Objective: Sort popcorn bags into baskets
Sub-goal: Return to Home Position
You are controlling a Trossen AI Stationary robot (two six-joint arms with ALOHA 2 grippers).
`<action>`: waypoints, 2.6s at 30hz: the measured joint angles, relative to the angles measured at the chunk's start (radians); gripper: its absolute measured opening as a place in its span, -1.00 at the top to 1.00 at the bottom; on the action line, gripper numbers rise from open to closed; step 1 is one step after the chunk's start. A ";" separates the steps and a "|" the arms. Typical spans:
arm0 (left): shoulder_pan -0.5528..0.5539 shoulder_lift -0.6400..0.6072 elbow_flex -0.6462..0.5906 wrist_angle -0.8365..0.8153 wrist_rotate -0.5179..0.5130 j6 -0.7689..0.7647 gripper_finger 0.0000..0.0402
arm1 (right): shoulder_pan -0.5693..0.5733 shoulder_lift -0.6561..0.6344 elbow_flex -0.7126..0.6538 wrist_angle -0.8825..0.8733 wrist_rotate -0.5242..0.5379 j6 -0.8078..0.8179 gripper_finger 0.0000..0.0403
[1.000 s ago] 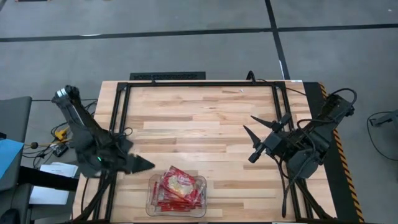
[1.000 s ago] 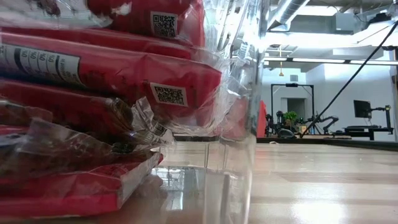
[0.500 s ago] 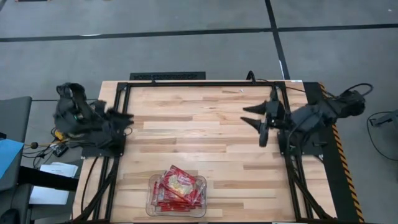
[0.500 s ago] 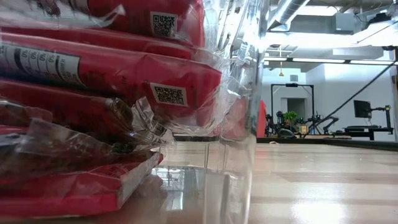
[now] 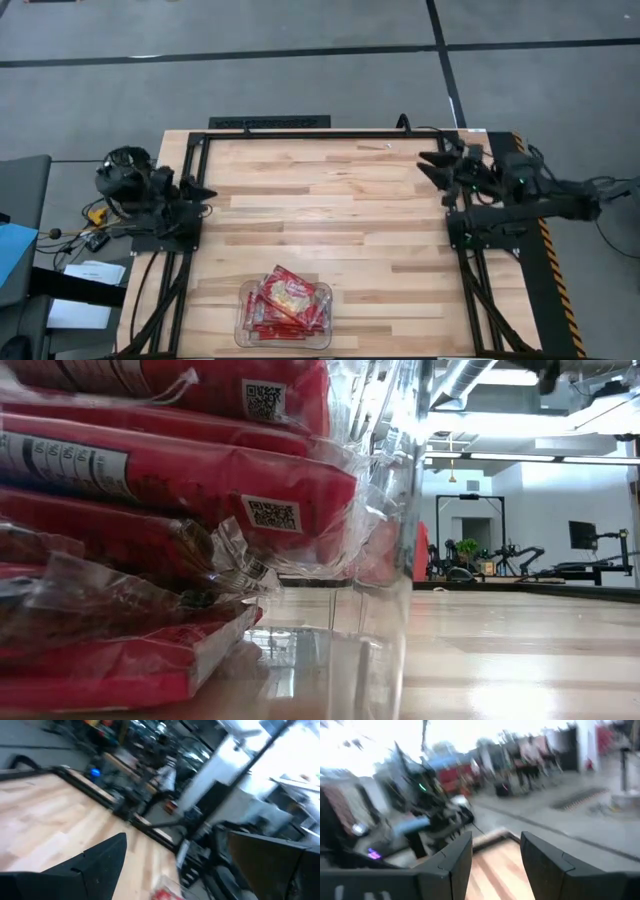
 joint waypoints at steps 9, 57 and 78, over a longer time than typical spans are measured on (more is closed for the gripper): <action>0.005 -0.004 -0.215 0.198 0.042 -0.109 -0.65 | -0.058 -0.351 -0.364 0.181 -0.027 0.096 0.06; 0.053 -0.002 -0.488 0.275 0.017 -0.129 -0.65 | -0.075 -0.357 -0.657 0.201 0.005 0.191 0.10; 0.053 -0.002 -0.489 0.275 0.017 -0.131 -0.65 | -0.075 -0.357 -0.658 0.201 0.005 0.191 0.13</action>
